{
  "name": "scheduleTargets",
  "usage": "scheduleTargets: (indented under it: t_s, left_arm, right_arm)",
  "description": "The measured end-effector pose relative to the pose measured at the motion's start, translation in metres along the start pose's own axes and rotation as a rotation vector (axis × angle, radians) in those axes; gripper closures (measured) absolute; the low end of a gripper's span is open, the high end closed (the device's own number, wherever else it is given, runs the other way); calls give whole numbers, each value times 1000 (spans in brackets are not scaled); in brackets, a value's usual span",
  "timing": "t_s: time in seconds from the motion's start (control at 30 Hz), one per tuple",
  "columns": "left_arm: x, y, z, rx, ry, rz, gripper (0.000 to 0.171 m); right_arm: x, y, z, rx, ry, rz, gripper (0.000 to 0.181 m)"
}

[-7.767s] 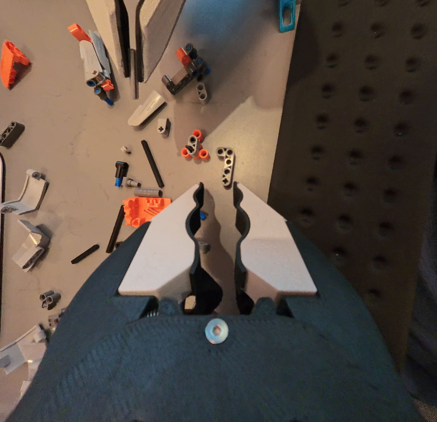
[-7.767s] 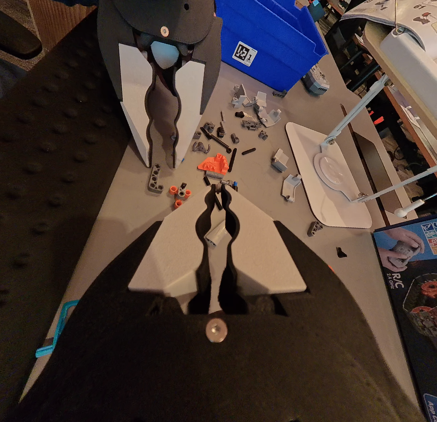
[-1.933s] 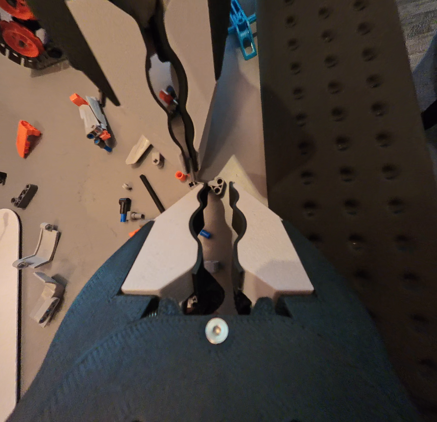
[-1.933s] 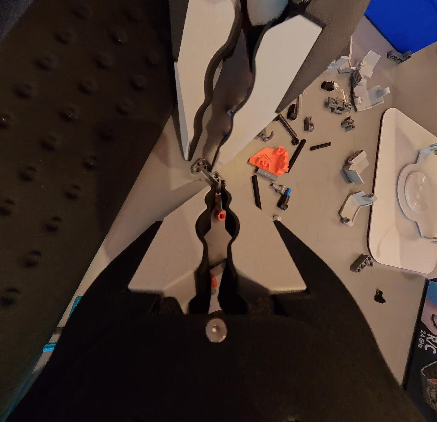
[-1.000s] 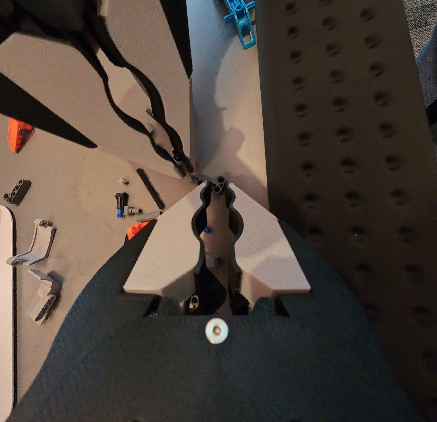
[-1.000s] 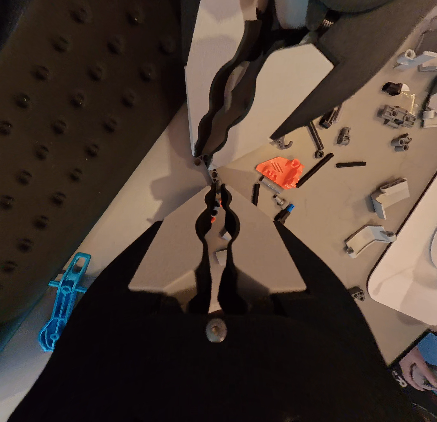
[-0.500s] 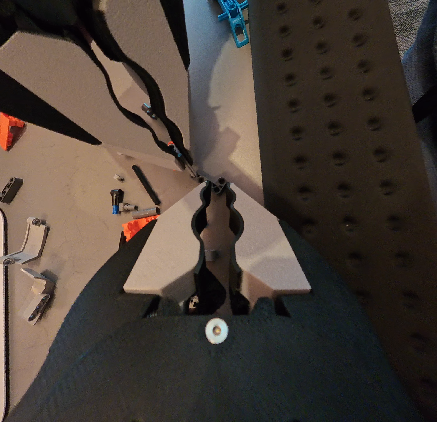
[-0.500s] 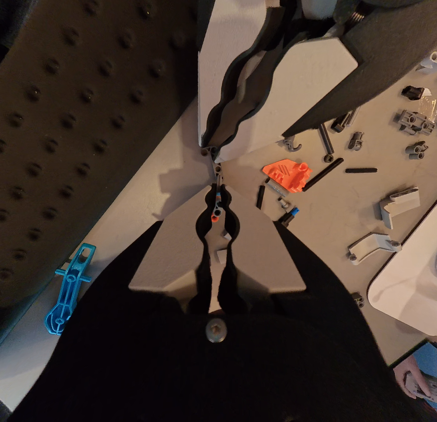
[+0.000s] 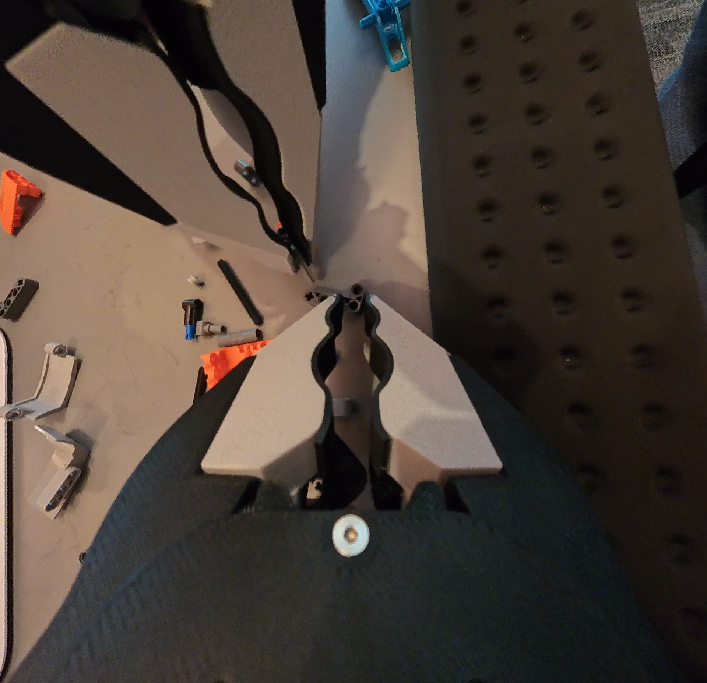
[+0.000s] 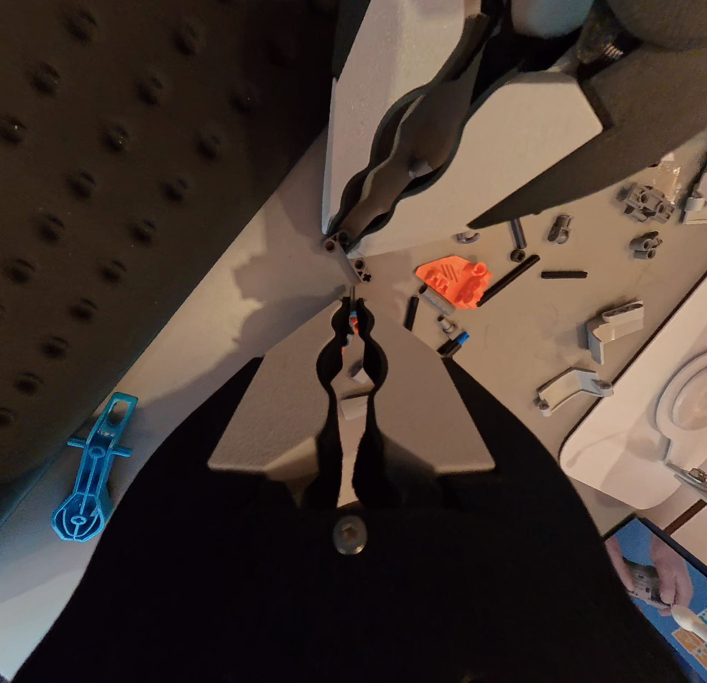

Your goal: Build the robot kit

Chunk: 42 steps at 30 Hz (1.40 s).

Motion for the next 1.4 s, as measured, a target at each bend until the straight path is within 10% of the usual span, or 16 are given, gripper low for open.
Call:
scheduleTargets:
  t_s: [1.4]
  left_arm:
    - [12, -1, 3, 1, -36, -52, 151]
  right_arm:
    - [-8, 2, 4, -47, 20, 66, 180]
Point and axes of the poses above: each gripper's, where its closed fingertips meet, y out along the fingers, z out of its underside, x = y × z across the jaws, the point moved 1 cm from there along -y, back along the fingers, and after that the axes turned 11 degrees about z, right-handed, at the moved point
